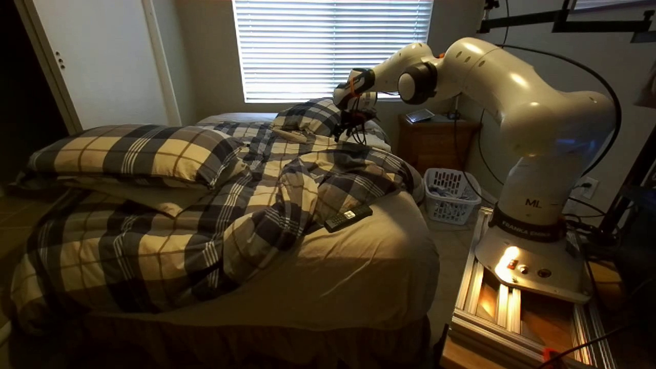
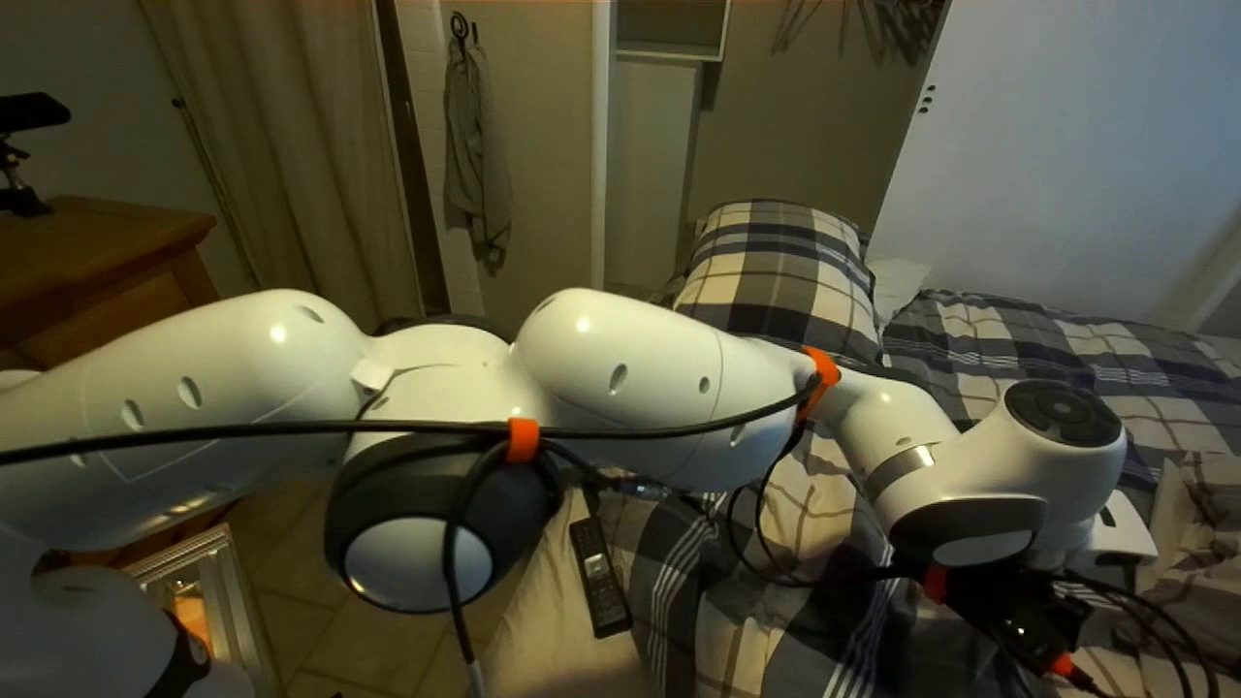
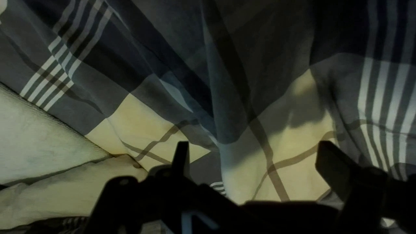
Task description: Move the remote forward, then put the blanket on the remote
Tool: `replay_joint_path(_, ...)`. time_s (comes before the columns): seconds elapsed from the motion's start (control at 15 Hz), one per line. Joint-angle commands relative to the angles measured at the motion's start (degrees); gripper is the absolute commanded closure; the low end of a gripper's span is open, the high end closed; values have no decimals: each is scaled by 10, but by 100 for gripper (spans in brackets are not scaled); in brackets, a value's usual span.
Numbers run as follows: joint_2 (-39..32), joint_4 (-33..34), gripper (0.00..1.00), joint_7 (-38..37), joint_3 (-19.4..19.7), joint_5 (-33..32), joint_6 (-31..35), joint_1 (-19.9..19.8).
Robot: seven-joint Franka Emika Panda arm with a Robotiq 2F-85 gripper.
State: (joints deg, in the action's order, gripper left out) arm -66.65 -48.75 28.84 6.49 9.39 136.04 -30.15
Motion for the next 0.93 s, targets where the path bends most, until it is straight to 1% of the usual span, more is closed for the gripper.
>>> replay_joint_path(0.0,-47,77,4,1,-35,-14,-24,-23)
replay_joint_path(0.07,-54,86,28,5,-46,-10,-30,-27)
replay_joint_path(0.2,-69,107,32,7,-59,-8,-41,-32)
replay_joint_path(0.4,-90,138,56,9,-71,-9,-58,-37)
replay_joint_path(0.53,-100,158,70,10,-79,-6,-85,-42)
replay_joint_path(0.6,-91,145,78,13,-75,6,-91,-40)
replay_joint_path(0.8,-79,143,98,18,-91,15,-143,-45)
replay_joint_path(0.87,-76,143,100,17,-95,16,-159,-47)
